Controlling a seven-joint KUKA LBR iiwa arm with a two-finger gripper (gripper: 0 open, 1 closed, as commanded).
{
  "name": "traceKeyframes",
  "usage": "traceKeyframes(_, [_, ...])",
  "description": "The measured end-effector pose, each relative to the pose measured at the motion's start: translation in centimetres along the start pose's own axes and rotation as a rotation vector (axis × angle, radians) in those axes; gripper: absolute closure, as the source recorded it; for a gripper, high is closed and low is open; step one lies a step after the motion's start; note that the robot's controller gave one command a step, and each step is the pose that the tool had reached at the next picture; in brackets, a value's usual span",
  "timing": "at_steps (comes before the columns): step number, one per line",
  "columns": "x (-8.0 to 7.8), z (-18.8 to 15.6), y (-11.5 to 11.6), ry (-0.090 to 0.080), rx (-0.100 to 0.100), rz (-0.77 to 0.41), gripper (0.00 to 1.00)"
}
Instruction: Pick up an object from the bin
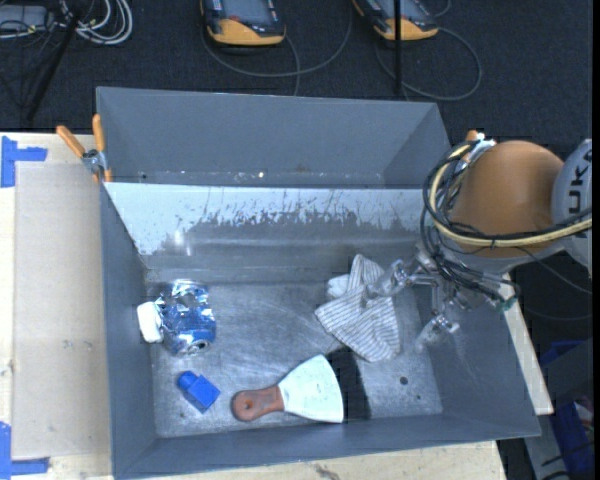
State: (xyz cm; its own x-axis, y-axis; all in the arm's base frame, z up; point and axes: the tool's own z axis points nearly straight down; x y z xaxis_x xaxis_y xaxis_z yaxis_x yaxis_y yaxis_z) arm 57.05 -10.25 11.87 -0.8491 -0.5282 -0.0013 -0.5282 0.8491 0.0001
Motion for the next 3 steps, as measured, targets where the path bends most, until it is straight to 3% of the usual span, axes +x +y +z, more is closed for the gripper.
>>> traceKeyframes(1, [-2.3,4.2,6.5,0.011,0.003,0.032,1.00])
traceKeyframes(2, [-2.3,4.2,6.5,0.010,0.003,0.032,1.00])
traceKeyframes(3, [-4.2,-9.4,6.8,-0.002,0.001,0.040,1.00])
